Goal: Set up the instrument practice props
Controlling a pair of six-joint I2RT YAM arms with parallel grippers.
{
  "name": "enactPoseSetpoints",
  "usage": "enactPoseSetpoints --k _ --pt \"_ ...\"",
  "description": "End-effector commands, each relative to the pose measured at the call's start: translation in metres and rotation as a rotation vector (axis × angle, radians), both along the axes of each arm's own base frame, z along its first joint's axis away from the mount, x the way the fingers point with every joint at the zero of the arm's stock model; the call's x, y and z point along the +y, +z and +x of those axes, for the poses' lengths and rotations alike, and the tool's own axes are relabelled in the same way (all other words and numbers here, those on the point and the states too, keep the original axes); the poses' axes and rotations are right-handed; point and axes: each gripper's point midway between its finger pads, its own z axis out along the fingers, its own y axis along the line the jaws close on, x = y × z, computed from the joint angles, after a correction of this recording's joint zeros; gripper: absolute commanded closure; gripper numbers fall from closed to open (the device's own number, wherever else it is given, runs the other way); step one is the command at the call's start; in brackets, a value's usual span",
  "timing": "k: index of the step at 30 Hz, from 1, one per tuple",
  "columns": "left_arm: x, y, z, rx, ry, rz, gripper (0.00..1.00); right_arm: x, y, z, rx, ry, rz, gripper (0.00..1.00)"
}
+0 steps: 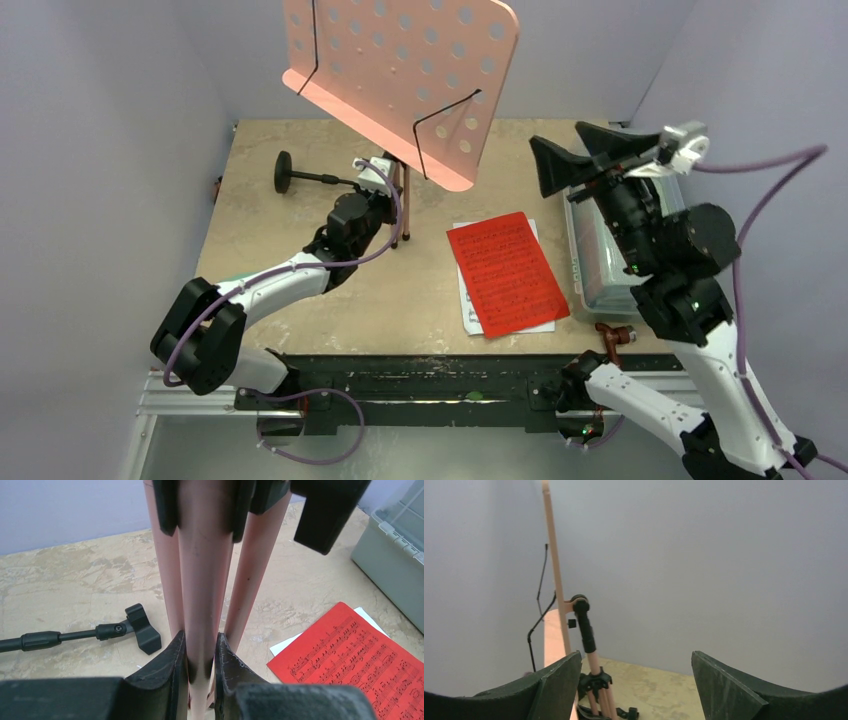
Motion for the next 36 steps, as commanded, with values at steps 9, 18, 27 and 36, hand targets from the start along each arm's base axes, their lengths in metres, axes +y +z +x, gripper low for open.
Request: enactPoseSetpoints --k 9,18,27,36 --pt "-0.004 0.003 -0.002 0.003 -0.005 -0.042 1.0 0.003 -0.095 0.083 0.145 -0.093 0.016 0.01" --pt "-0.01 0.011 -0.004 -0.018 -0.048 -0.029 1.0 0.109 -0.111 0.113 -0.09 0.488 -0.108 0.04" --pt "-0.009 0.006 -0.002 -0.01 -0.037 -0.022 1.0 0.167 -0.108 0.124 -0.169 0.726 -0.006 0.08" --pt "-0.017 0.011 -0.005 -0.009 -0.077 -0.046 1.0 0.2 -0.094 0.136 -0.206 0.68 0.056 0.17"
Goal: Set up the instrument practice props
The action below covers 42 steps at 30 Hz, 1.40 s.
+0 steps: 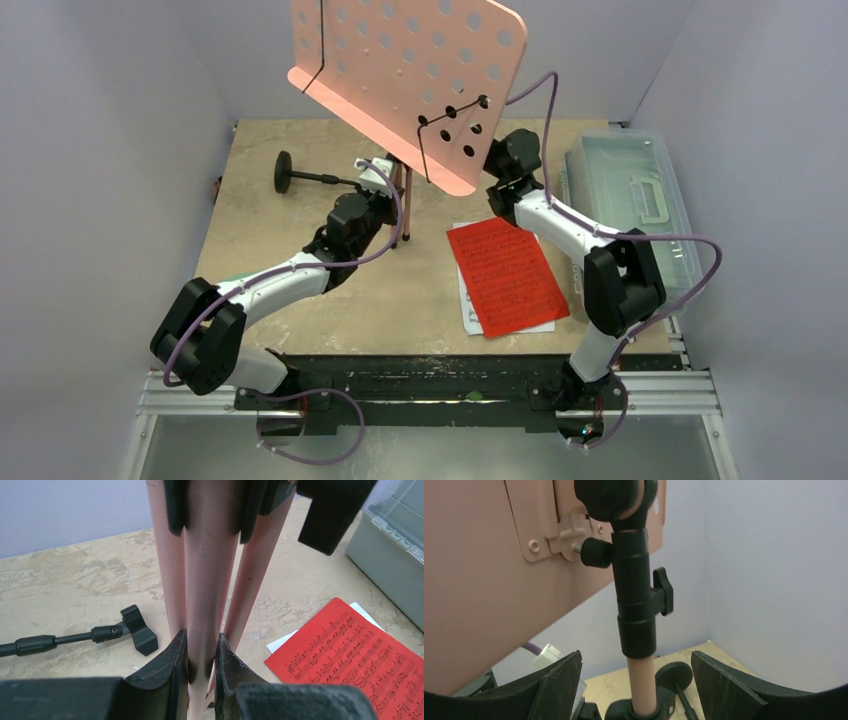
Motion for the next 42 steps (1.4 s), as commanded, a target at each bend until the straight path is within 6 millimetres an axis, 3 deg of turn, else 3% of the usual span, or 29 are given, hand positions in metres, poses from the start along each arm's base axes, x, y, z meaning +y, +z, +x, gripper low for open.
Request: enactPoseSetpoints --k 1,12,16,21,32,37,42 --pt "-0.012 0.012 -0.003 -0.007 -0.048 -0.057 1.0 0.007 0.044 -0.002 -0.097 -0.057 0.096 0.19" --pt "-0.01 0.02 -0.005 -0.021 -0.049 -0.069 1.0 0.014 0.059 0.027 -0.092 -0.258 0.143 0.51" --pt "-0.01 0.019 -0.005 -0.017 -0.048 -0.073 1.0 0.019 0.065 0.027 -0.092 -0.251 0.14 0.73" --pt "-0.008 0.01 -0.001 0.016 -0.012 -0.087 1.0 0.01 0.104 0.024 -0.141 -0.284 0.198 0.97" --pt "-0.008 -0.006 0.005 0.044 0.008 -0.067 1.0 -0.034 0.254 -0.029 -0.437 -0.331 0.402 1.0" --pt "-0.003 -0.013 0.008 0.049 0.034 -0.038 1.0 -0.054 0.285 -0.052 -0.534 -0.329 0.486 1.0" --pt "0.001 -0.017 0.008 0.051 0.05 -0.012 1.0 -0.075 0.294 -0.082 -0.604 -0.286 0.565 1.0"
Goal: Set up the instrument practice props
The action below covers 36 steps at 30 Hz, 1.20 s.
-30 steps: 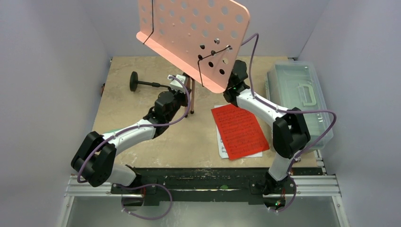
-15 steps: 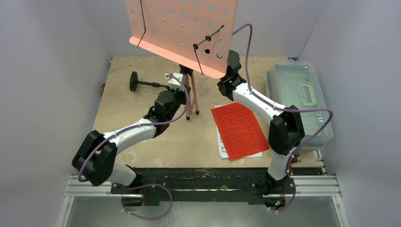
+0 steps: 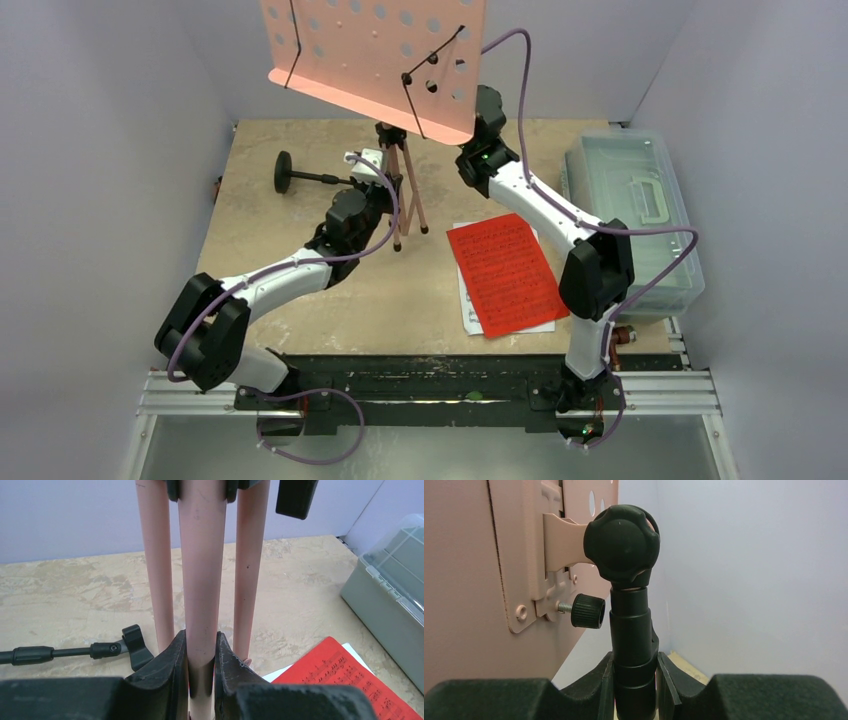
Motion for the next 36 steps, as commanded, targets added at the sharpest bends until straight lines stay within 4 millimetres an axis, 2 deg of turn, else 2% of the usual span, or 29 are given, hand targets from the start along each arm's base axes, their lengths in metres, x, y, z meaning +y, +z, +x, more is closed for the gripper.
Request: enactPoseSetpoints --k 1,4,8,14,18,24,26,28,31,36 --pt "0.001 -0.036 -0.005 0.087 -0.006 0.102 1.0 -0.127 0.233 -0.14 -0.679 -0.073 0.511 1.0" --pt "0.0 -0.033 -0.005 0.078 -0.011 0.11 1.0 -0.138 0.234 -0.164 -0.753 -0.054 0.534 1.0" --pt "-0.002 -0.041 -0.008 0.088 -0.038 0.133 1.0 -0.154 0.237 -0.192 -0.835 -0.047 0.576 1.0" --pt "0.005 -0.087 -0.021 0.208 -0.018 0.103 1.0 -0.172 0.247 -0.214 -0.889 -0.078 0.61 1.0" --pt "0.005 -0.104 -0.034 0.275 -0.038 0.074 1.0 -0.179 0.248 -0.211 -0.883 -0.1 0.624 1.0" --pt "0.016 -0.134 -0.062 0.378 -0.051 0.069 1.0 -0.18 0.233 -0.197 -0.845 -0.063 0.64 1.0" --pt "0.01 -0.132 -0.07 0.386 -0.1 0.049 1.0 -0.175 0.227 -0.193 -0.823 -0.045 0.629 1.0" --pt "0.002 -0.119 -0.073 0.37 -0.145 0.022 0.99 -0.172 0.219 -0.189 -0.801 -0.039 0.619 1.0" --pt "-0.008 -0.091 -0.066 0.315 -0.18 0.005 0.82 -0.163 0.204 -0.19 -0.786 0.008 0.589 1.0" --pt "-0.029 -0.037 -0.05 0.214 -0.245 -0.026 0.65 -0.15 0.182 -0.189 -0.748 0.054 0.55 1.0"
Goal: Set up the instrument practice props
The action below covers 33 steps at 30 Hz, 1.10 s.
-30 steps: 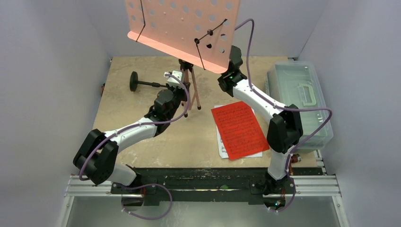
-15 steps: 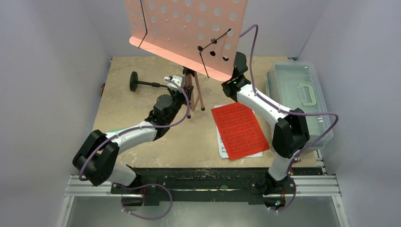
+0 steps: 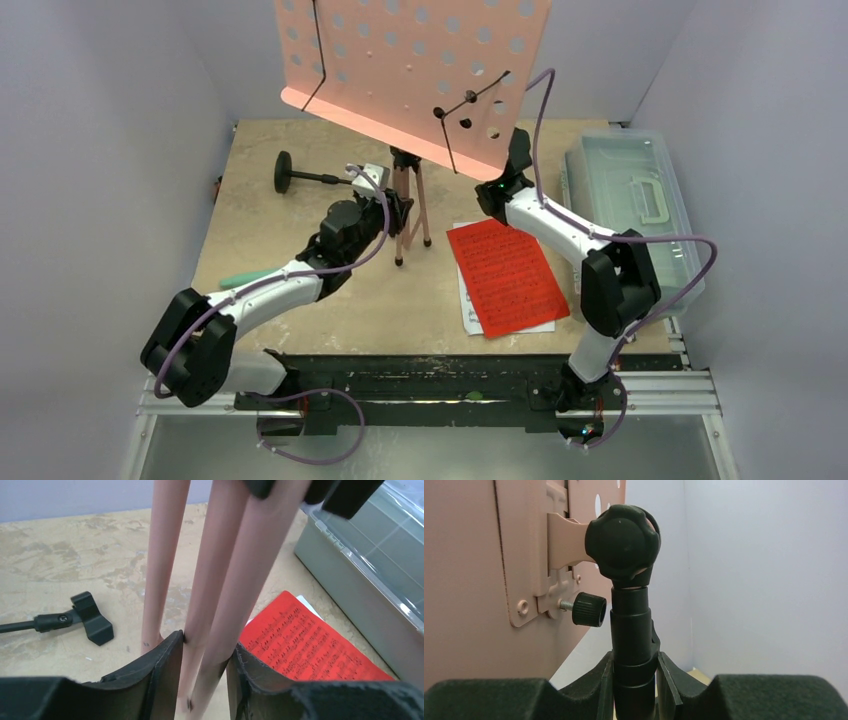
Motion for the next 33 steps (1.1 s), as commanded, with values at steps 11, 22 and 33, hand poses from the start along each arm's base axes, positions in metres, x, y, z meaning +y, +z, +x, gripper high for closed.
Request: enactPoseSetpoints --k 11,22,33 --pt "-0.033 0.04 0.007 0.045 -0.117 -0.025 0.45 -0.11 0.187 -0.143 -0.625 -0.076 0.427 1.0" --pt "-0.034 0.112 0.007 -0.086 -0.12 -0.139 0.63 -0.097 0.179 -0.13 -0.565 -0.098 0.378 1.0" --pt "-0.039 0.162 0.008 -0.194 -0.11 -0.182 0.47 -0.085 0.175 -0.124 -0.522 -0.086 0.373 1.0"
